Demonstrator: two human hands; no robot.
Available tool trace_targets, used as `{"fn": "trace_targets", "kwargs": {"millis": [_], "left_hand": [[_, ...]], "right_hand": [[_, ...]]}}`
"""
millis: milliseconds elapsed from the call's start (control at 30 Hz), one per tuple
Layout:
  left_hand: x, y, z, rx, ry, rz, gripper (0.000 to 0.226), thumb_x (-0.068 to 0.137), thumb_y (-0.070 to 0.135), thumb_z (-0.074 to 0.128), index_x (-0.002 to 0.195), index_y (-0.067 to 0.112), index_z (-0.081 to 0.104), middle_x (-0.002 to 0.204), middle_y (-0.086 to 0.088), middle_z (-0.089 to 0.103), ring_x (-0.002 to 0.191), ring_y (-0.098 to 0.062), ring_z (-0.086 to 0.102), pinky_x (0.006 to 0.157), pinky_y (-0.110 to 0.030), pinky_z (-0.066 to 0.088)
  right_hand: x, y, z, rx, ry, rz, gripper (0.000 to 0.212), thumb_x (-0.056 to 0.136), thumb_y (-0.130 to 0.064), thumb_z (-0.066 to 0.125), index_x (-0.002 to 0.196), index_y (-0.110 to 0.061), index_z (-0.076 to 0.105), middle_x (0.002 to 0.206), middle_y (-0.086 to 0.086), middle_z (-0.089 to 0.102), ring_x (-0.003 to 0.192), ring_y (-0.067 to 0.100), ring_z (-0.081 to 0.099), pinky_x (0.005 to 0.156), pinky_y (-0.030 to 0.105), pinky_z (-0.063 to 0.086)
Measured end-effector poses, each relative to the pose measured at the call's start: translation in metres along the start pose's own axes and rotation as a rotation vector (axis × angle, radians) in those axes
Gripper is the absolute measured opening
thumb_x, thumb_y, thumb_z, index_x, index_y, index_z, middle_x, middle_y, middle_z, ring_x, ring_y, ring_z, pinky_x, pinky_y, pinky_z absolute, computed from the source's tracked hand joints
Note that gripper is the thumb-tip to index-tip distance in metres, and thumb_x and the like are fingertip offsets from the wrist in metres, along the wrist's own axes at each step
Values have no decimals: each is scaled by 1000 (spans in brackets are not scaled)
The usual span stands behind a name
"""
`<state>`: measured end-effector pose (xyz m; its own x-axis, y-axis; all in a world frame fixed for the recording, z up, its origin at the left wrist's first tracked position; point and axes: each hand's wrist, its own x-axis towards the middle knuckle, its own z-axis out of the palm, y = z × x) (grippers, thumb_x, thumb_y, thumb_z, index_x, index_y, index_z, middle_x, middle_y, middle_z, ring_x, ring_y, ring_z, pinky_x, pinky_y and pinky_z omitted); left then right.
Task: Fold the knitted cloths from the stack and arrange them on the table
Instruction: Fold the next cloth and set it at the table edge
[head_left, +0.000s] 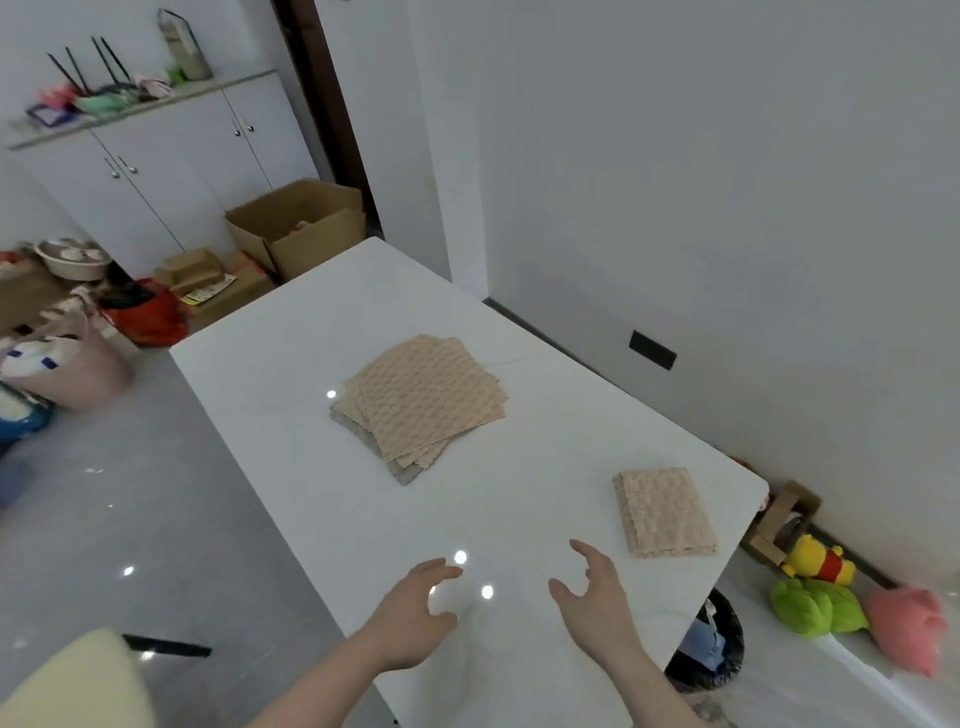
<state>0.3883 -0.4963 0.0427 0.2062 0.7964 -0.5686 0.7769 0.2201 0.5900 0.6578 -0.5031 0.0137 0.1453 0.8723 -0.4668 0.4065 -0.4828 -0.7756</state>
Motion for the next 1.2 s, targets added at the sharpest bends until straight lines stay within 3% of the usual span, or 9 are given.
{"fn": "trace_targets", "kwargs": {"millis": [133, 233, 367, 600, 800, 1033, 1200], "left_hand": [[-14, -12, -34, 41, 45, 72, 50, 90, 33, 60, 133, 55, 45, 155, 27, 25, 140, 0, 34, 102, -14, 37], [-4, -15, -58, 120, 2, 140, 48, 90, 35, 60, 133, 53, 46, 158, 22, 25, 142, -3, 34, 110, -23, 38], [21, -10, -92, 206, -39, 239, 51, 94, 33, 58, 143, 41, 46, 162, 16, 25, 145, -7, 31, 114, -21, 28], [22, -38, -160, 177, -50, 454, 45, 97, 32, 59, 140, 42, 50, 155, 24, 29, 143, 0, 29, 109, -16, 25], [-9, -99, -215, 125, 17, 485, 41, 95, 34, 60, 133, 47, 53, 152, 28, 33, 138, 4, 34, 115, -22, 31], [-38, -135, -242, 124, 89, 447, 40, 94, 32, 61, 130, 47, 54, 146, 32, 35, 134, 5, 38, 104, -13, 29], [-55, -155, -258, 160, 57, 404, 40, 93, 33, 60, 129, 49, 53, 147, 32, 34, 111, -7, 53, 102, -15, 37]], "right_hand": [[-27, -38, 33, 22, -73, -74, 57, 92, -32, 65, 143, -38, 42, 143, -22, 36, 130, 6, 45, 107, 30, 42], [-43, -57, 41, 35, -95, -113, 51, 91, -35, 65, 138, -43, 45, 138, -29, 38, 125, -2, 47, 102, 23, 42], [-58, -65, 44, 48, 63, -76, 43, 93, -32, 65, 131, -45, 50, 135, -28, 44, 118, -6, 51, 98, 21, 44], [-78, -116, 112, 83, 231, -51, 41, 92, -27, 67, 126, -46, 54, 134, -28, 48, 119, -6, 52, 94, 20, 46], [-97, -172, 172, 61, 187, -125, 40, 93, -31, 66, 126, -48, 53, 132, -33, 48, 121, -10, 49, 95, 17, 45], [-104, -191, 195, 56, 162, -174, 38, 92, -33, 66, 125, -50, 54, 131, -34, 50, 122, -10, 49, 96, 16, 45], [-105, -194, 225, 99, 152, -173, 39, 92, -31, 65, 125, -49, 55, 131, -35, 50, 123, -7, 50, 97, 19, 46]]}}
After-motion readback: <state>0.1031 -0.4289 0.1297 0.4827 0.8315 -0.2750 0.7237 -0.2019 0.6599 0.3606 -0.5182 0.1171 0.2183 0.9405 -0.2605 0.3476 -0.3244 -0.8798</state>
